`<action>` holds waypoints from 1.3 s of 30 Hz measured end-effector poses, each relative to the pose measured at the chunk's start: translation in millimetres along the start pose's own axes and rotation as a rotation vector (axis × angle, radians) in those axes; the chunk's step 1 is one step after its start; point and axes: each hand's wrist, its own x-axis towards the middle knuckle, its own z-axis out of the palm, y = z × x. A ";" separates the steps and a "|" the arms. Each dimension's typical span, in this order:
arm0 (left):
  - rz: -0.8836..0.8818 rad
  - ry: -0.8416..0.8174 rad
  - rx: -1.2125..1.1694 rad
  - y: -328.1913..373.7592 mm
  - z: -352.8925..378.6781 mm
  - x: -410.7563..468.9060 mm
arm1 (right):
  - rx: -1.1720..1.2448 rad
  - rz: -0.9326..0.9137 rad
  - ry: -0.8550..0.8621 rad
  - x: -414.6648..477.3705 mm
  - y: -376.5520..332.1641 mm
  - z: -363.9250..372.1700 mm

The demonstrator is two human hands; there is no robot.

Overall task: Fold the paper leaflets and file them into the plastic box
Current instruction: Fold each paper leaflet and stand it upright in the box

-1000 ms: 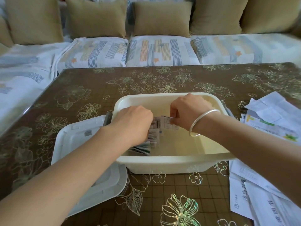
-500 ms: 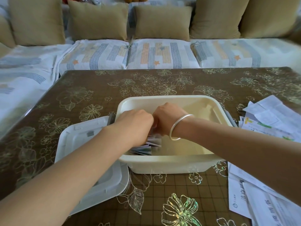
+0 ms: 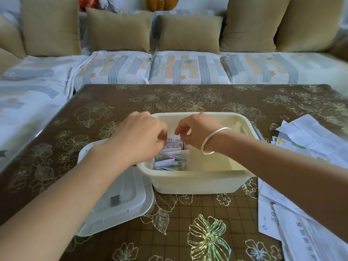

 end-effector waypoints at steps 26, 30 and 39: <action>-0.008 0.188 -0.761 195.0 81.3 -131.1 | -0.257 0.406 0.037 -324.0 52.3 71.5; -0.074 0.177 -0.846 186.3 99.1 -155.9 | -0.233 0.173 0.329 -331.5 47.1 90.4; -0.295 0.232 -1.009 129.9 103.4 -193.7 | 0.830 0.282 0.400 -314.5 1.0 83.0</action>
